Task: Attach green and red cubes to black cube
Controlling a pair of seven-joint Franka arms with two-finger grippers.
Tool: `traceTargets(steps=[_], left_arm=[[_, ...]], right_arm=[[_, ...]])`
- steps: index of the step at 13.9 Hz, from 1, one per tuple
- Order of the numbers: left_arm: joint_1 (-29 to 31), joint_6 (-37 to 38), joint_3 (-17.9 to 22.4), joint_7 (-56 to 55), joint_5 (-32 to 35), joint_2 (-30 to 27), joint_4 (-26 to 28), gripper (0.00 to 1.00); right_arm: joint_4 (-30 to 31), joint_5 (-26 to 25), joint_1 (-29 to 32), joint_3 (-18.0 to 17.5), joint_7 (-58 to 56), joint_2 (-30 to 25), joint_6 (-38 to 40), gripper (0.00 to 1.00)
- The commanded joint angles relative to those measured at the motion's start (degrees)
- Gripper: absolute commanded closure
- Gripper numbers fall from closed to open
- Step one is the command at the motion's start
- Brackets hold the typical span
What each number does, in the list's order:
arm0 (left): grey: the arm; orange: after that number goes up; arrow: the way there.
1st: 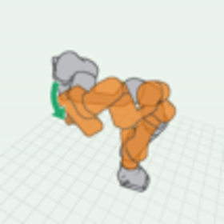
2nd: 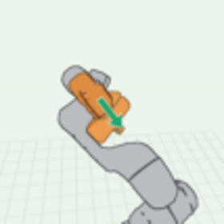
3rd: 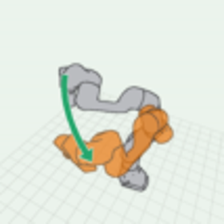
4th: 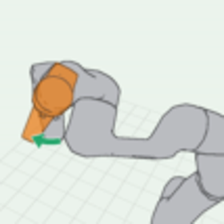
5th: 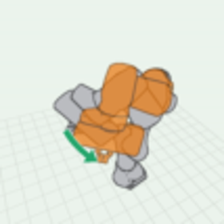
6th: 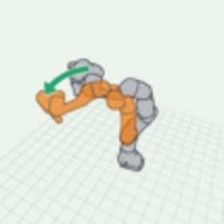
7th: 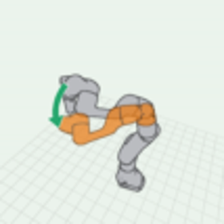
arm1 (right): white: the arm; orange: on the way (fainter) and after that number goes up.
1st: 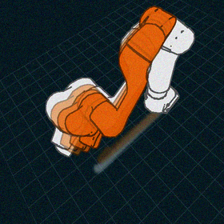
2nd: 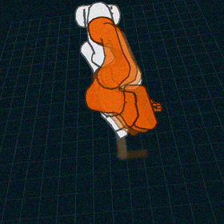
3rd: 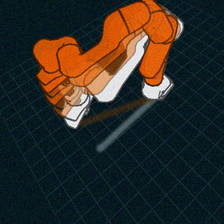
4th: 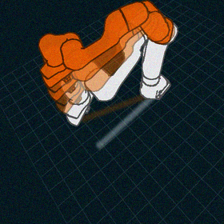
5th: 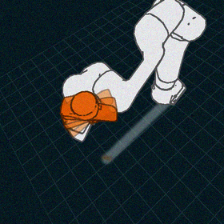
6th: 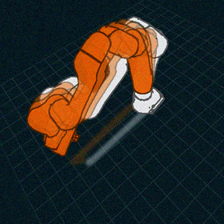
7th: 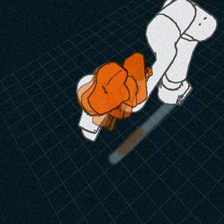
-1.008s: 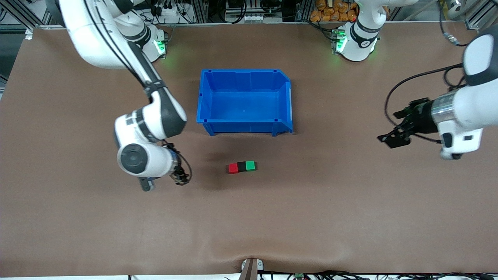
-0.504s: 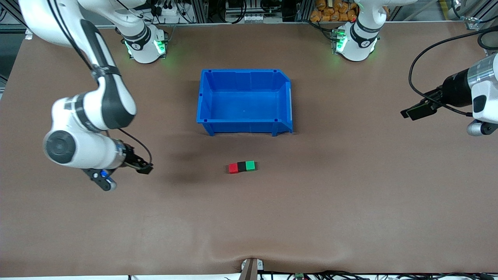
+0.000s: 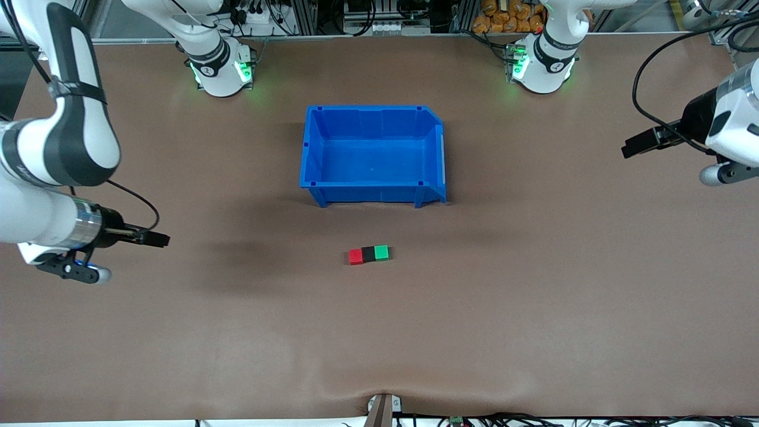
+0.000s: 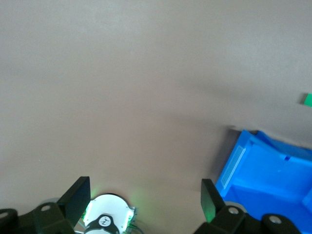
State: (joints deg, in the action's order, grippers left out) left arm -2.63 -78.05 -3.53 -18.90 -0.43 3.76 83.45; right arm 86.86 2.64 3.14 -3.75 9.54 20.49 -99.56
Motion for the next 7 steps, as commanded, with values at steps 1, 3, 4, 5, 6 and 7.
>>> traceTargets(steps=[1,3,4,5,6,7], left_arm=[[-1.0,-3.5,0.7,4.3,1.4,-7.2,8.3,0.00],[-0.9,-7.5,0.5,5.1,1.4,-12.9,15.5,0.00],[-1.0,-8.8,0.4,5.2,1.4,-15.0,17.9,0.00],[-1.0,-9.5,0.4,5.5,1.4,-16.4,19.6,0.00],[-1.1,-9.9,0.2,5.6,1.4,-17.5,20.9,0.00],[-1.1,-10.2,0.1,5.6,1.4,-18.0,21.3,0.00]], right_arm=[[2.3,-2.4,2.1,-1.0,-10.7,-4.7,0.2,0.00],[1.7,-5.3,1.8,-1.2,-16.3,-6.5,0.2,0.00],[1.7,-6.1,1.6,-1.3,-18.5,-7.8,0.2,0.00],[1.6,-6.2,1.6,-1.3,-20.6,-9.0,0.3,0.00],[1.7,-6.3,1.7,-1.3,-22.1,-10.5,0.4,0.00],[1.6,-6.2,1.8,-1.2,-22.1,-11.6,1.2,0.00]])
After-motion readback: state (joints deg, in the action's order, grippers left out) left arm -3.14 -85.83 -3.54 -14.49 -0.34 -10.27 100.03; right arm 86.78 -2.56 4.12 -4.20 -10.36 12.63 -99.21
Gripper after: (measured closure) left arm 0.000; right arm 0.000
